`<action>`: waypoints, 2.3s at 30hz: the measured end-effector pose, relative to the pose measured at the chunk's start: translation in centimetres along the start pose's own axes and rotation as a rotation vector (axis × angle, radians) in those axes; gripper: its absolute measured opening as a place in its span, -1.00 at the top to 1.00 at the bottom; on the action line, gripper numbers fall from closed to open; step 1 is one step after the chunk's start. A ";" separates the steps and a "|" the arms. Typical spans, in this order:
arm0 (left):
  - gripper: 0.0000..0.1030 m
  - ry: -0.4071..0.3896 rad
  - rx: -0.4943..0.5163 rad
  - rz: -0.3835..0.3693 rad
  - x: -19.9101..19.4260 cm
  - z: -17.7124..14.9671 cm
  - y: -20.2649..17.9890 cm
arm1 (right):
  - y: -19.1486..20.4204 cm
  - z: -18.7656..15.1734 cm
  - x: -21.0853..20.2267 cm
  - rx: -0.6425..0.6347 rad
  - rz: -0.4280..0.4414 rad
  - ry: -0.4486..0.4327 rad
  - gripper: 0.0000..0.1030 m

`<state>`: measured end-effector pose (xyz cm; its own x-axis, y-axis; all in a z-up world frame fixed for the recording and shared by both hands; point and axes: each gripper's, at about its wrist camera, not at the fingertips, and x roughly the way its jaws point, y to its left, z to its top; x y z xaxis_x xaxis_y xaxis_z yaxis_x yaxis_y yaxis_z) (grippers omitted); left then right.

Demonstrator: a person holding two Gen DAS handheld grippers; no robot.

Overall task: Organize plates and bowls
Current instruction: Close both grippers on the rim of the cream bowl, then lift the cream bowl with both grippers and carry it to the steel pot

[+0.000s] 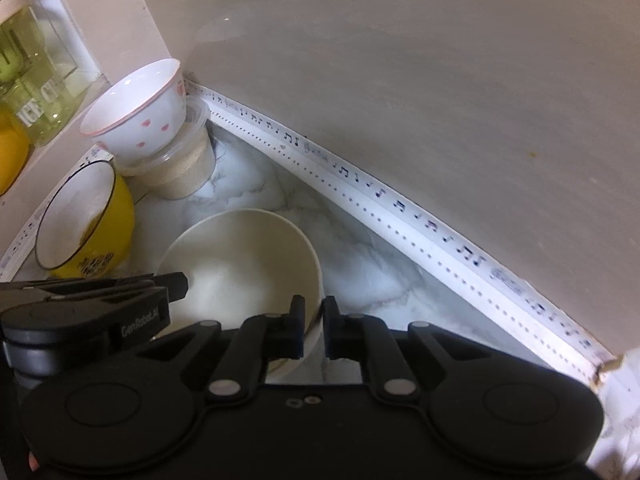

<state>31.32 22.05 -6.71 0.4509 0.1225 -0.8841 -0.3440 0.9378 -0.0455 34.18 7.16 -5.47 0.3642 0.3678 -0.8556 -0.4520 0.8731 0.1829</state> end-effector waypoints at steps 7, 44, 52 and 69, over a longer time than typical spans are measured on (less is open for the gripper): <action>0.93 -0.003 0.018 -0.021 -3.4 -2.2 -1.0 | -0.6 -1.6 -3.2 -0.026 0.016 0.006 0.82; 0.90 -0.029 0.090 -0.062 -18.1 -15.9 -5.9 | -2.5 -14.1 -18.5 -0.101 0.092 -0.025 0.80; 0.90 -0.008 0.095 -0.059 -18.9 -18.8 -6.0 | -2.3 -16.8 -19.3 -0.112 0.109 -0.001 0.80; 0.90 0.056 0.109 -0.057 -18.0 -21.9 -6.0 | -2.1 -20.4 -18.6 -0.122 0.115 0.075 0.78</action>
<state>7.24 7.12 -0.67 0.4194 0.0529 -0.9063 -0.2264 0.9729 -0.0480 11.75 -8.07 0.18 0.2452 0.4342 -0.8668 -0.5845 0.7795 0.2252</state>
